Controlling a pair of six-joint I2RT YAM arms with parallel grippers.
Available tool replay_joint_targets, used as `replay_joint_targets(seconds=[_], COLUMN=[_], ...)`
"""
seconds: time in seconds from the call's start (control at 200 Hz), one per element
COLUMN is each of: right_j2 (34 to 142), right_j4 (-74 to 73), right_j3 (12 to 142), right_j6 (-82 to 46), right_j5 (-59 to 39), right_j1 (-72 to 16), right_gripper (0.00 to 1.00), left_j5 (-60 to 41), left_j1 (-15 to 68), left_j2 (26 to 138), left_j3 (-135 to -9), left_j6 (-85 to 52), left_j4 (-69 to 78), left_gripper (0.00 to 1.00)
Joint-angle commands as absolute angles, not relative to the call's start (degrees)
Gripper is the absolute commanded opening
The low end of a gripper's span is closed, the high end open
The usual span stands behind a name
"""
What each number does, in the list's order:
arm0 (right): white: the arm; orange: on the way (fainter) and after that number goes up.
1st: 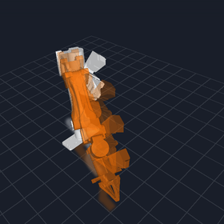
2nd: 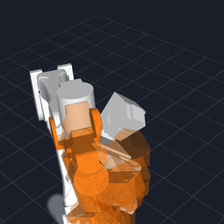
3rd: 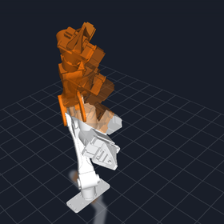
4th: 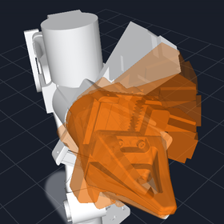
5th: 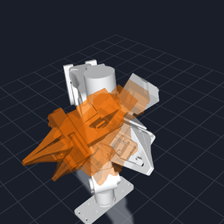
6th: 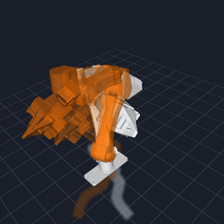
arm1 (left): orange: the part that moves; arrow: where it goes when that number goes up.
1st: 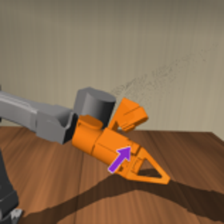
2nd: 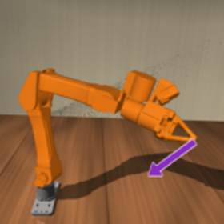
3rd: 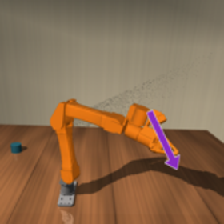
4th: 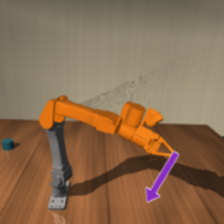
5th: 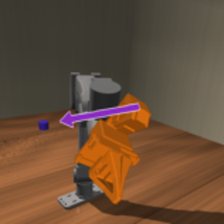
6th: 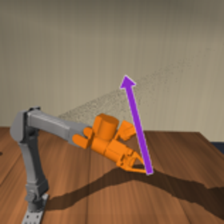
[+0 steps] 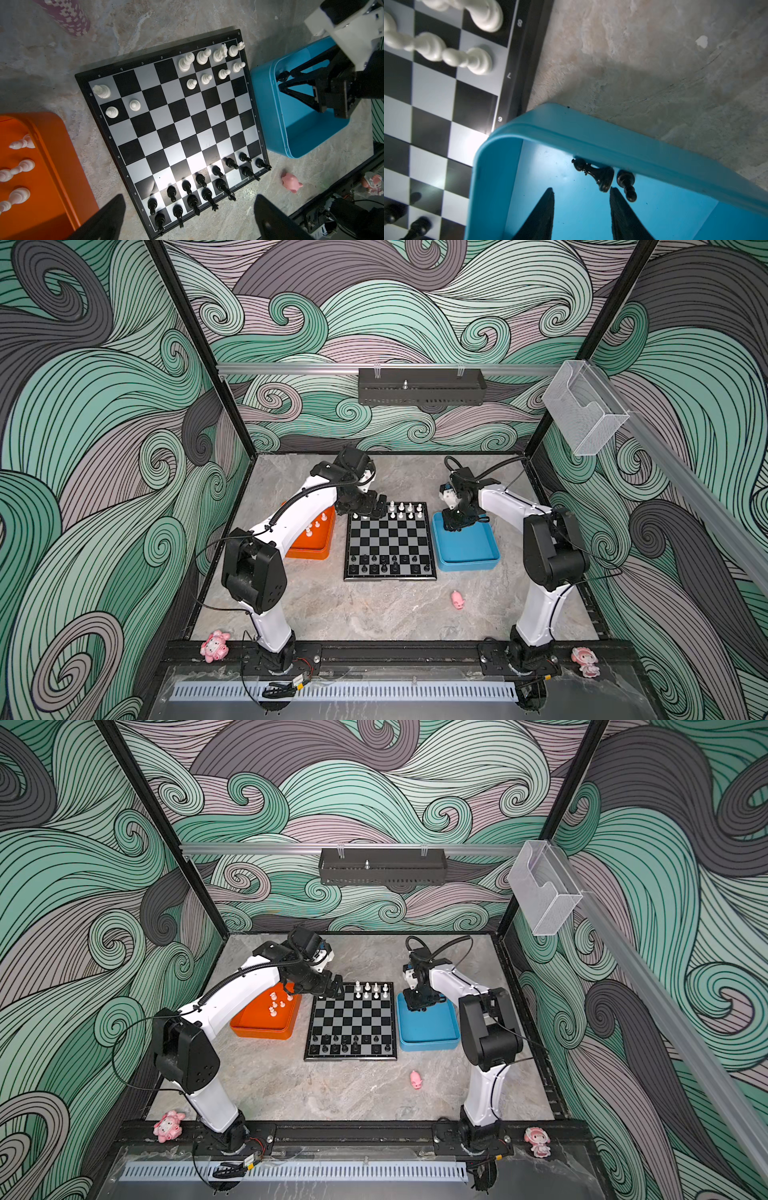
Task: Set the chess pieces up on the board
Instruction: 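Lower the right gripper onto the black bishop in the blue tray and grasp it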
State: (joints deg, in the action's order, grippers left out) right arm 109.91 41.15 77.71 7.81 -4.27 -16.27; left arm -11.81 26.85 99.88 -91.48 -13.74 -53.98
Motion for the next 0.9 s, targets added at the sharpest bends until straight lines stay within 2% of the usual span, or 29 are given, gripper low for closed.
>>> replay_joint_targets(seconds=[0.0,0.3,0.896], right_j2=[111.1,113.9,114.4], right_j4=[41.3,41.3,43.9], right_j3=[79.8,82.0,80.9], right_j6=[11.7,13.4,13.2], right_j5=[-2.3,-3.2,-6.2], right_j1=[-16.1,-16.1,-16.1], right_gripper=[0.48,0.49,0.42], left_j5=[-12.2,-12.9,-14.1], left_j1=[25.9,24.9,24.7], left_j2=[98.9,99.5,99.4], left_j3=[-91.2,-91.3,-91.0], left_j6=[-13.3,-13.2,-13.5], left_j4=[-54.8,-54.7,-54.6], left_gripper=[0.99,0.99,0.99])
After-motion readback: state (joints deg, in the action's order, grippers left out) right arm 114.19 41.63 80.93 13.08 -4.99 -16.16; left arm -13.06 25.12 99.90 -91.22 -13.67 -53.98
